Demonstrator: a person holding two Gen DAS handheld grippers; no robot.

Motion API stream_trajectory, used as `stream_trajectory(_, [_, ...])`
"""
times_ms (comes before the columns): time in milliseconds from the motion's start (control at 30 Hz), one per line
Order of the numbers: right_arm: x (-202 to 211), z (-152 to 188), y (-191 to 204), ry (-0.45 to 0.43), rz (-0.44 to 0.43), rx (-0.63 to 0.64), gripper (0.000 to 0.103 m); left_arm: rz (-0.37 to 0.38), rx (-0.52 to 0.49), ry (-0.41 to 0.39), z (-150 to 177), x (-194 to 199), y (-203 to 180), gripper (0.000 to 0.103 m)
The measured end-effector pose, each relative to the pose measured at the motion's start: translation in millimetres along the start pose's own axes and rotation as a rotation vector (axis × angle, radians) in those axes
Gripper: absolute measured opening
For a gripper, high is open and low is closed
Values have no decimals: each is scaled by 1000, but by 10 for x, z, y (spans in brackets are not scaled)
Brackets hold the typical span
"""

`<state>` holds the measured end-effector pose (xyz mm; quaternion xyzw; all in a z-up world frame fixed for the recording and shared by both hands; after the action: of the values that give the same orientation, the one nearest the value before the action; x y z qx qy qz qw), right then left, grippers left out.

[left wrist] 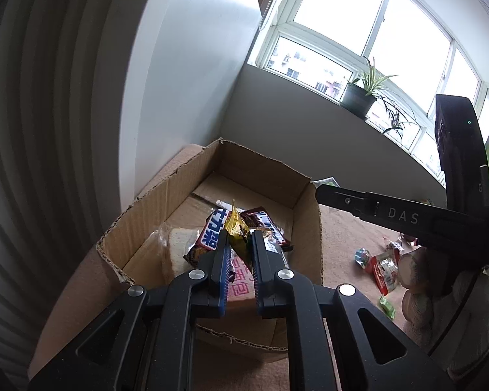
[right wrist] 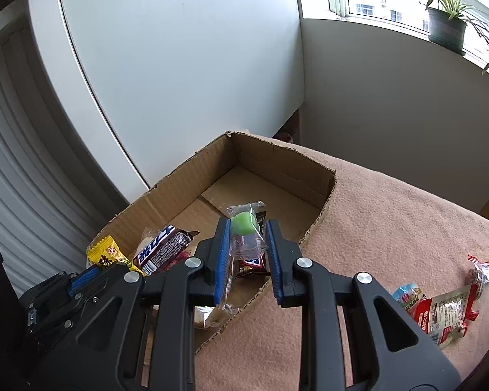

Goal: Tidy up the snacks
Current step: 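Carry both candies into the box and open both grippers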

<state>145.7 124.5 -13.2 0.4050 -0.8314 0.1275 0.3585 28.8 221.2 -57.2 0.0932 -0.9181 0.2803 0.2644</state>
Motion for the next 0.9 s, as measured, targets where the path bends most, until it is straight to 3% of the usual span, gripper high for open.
stream_trajectory(100, [-93, -24, 28, 11, -20, -9, 25, -5, 14, 3, -5, -7, 41, 11])
stream_trajectory(167, [-104, -28, 31, 11, -8, -9, 35, -9, 23, 7, -14, -23, 69, 11])
stream_trajectory(233, [-73, -26, 24, -8, 13, -12, 64, -10, 31, 10, -16, -36, 94, 12])
stream_trajectory(333, [8, -30, -16, -41, 34, -30, 86, -20, 22, 1, -13, -23, 91, 22])
stream_trajectory(500, [112, -30, -90, -57, 62, -41, 95, -20, 2, -16, -7, 15, 30, 55])
stream_trajectory(533, [129, -27, -105, -59, 69, -43, 98, -18, -1, -18, -7, 17, 18, 58])
stream_trajectory(900, [499, 144, -342, -68, 107, -43, 99, -7, -26, -21, 13, 28, -145, 60])
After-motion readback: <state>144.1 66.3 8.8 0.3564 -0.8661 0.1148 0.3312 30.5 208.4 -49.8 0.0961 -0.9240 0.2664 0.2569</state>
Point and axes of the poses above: each gripper's, at about its wrist camera, not at the fingertips, and x roughly against the way its jaws point, y to its left, z to its underside, the point moved 3 cm from there along -x, roughly the way its jaws point, and after that the axes turned 9 degrees about x, right-handed, at the moved point
